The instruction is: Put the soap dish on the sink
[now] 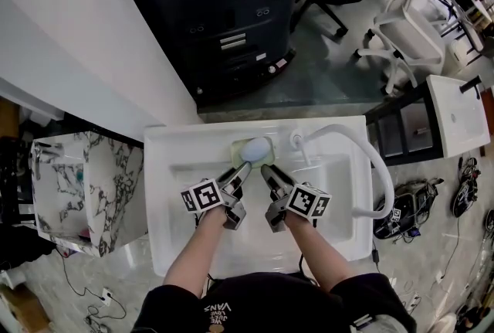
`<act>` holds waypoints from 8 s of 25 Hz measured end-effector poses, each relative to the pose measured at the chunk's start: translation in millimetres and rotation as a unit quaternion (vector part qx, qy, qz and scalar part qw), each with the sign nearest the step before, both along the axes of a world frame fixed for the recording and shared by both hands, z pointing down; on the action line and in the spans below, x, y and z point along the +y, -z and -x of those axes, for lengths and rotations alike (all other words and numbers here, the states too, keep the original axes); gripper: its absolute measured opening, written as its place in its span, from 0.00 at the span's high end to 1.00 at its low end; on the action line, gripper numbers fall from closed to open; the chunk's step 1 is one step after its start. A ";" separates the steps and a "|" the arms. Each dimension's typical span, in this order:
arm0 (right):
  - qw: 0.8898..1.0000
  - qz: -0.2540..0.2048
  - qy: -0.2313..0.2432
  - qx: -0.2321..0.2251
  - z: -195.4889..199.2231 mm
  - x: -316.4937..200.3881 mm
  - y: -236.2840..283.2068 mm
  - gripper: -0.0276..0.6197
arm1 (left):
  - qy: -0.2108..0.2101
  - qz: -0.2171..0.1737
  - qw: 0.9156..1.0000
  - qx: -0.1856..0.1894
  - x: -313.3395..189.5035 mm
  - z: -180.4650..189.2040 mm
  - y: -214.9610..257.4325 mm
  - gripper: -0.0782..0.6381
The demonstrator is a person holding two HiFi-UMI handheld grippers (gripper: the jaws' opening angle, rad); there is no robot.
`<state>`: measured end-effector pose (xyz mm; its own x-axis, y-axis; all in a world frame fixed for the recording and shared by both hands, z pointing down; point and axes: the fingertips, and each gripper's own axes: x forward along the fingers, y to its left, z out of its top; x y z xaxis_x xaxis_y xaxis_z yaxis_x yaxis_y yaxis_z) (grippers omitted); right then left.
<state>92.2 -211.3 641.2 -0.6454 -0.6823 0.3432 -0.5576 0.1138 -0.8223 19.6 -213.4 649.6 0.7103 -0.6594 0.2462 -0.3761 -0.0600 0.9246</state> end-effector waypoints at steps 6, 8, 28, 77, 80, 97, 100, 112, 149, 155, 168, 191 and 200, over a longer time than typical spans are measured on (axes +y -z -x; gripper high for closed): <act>1.000 0.005 0.003 -0.013 5.8 -1.3 5.5 0.78 | -0.002 -0.002 1.000 -0.005 -1.9 1.0 0.9 0.64; 1.000 0.006 0.001 -0.010 4.4 -1.1 2.9 0.78 | -0.002 -0.003 1.000 -0.006 -1.3 1.3 0.9 0.64; 1.000 0.016 -0.016 0.004 1.3 2.7 1.4 0.78 | -0.003 -0.002 0.999 -0.041 13.6 10.9 0.7 0.63; 1.000 0.003 0.010 0.020 -3.7 -1.2 1.2 0.76 | -0.025 -0.068 0.974 -0.214 17.6 2.8 -2.9 0.73; 1.000 0.001 0.012 0.019 -2.5 -2.6 1.7 0.76 | -0.022 -0.069 0.974 -0.215 14.3 4.4 -2.3 0.73; 0.999 -0.001 0.010 0.046 -10.6 -8.5 -6.0 0.75 | -0.024 -0.067 0.976 -0.208 10.3 3.0 -5.3 0.73; 0.999 0.004 0.006 0.048 -13.2 -7.2 -7.9 0.73 | -0.026 -0.064 0.976 -0.206 11.5 3.0 -6.4 0.73; 0.995 0.000 0.000 0.098 -19.6 15.5 0.2 0.73 | -0.032 -0.076 0.975 -0.208 27.3 10.5 8.3 0.73; 0.972 -0.124 -0.078 0.184 13.5 152.9 92.9 0.95 | -0.132 -0.226 0.937 -0.230 150.3 50.5 96.3 0.82; 0.967 -0.137 -0.089 0.194 22.9 173.7 101.8 0.95 | -0.134 -0.236 0.934 -0.231 166.9 63.9 99.7 0.82; 0.959 -0.157 -0.107 0.208 43.4 205.5 117.8 0.95 | -0.142 -0.257 0.925 -0.243 197.9 97.4 104.0 0.82; 0.954 -0.156 -0.114 0.231 60.7 224.9 114.7 0.95 | -0.145 -0.265 0.924 -0.236 209.3 114.2 103.7 0.82; 0.953 -0.157 -0.116 0.234 62.1 215.9 116.1 0.95 | -0.136 -0.258 0.927 -0.235 204.9 119.1 101.7 0.82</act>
